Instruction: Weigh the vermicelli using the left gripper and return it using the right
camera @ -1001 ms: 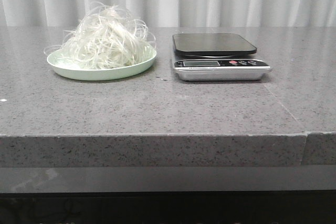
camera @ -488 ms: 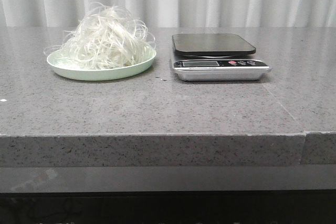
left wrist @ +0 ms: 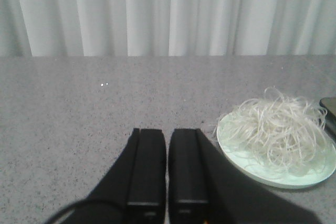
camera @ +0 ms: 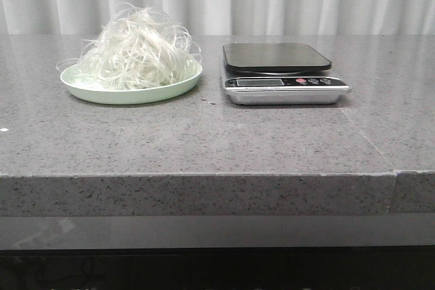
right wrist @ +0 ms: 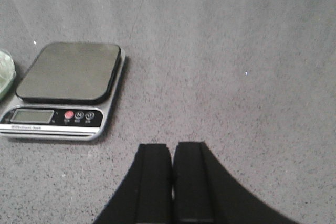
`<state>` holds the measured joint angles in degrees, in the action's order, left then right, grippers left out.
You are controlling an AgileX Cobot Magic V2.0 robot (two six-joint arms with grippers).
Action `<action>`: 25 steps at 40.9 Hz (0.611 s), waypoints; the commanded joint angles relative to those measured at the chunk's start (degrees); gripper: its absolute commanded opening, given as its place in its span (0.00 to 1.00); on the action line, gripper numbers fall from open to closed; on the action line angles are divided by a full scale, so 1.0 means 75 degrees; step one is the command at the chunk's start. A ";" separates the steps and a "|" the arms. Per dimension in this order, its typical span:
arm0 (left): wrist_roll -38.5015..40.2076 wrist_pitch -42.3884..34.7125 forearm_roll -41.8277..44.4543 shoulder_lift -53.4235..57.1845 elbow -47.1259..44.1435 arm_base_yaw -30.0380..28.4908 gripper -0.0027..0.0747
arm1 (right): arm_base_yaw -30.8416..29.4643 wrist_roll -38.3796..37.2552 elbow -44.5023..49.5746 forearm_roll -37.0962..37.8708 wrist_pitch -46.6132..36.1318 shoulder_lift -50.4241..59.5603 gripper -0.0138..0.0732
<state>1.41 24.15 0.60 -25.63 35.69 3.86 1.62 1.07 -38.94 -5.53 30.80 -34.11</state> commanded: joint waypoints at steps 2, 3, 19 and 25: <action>0.0008 -0.0351 -0.0080 -0.0106 0.0184 -0.0009 0.22 | -0.0011 0.0048 -0.0210 -0.0022 -0.0468 -0.0357 0.34; 0.0008 -0.0372 -0.0080 -0.0106 0.0184 -0.0009 0.22 | -0.0011 0.0048 -0.0199 -0.0022 -0.0467 -0.0395 0.34; 0.0008 -0.0460 -0.0146 -0.0310 0.0184 -0.0009 0.44 | -0.0011 0.0048 -0.0199 -0.0022 -0.0388 -0.0651 0.46; 0.0008 -0.0340 -0.0158 -0.0673 0.0367 -0.0009 0.70 | -0.0011 0.0048 -0.0199 -0.0022 -0.0543 -0.0651 0.71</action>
<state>1.41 25.57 0.00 -28.61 35.78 3.86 1.62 1.07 -38.94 -5.53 31.44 -38.70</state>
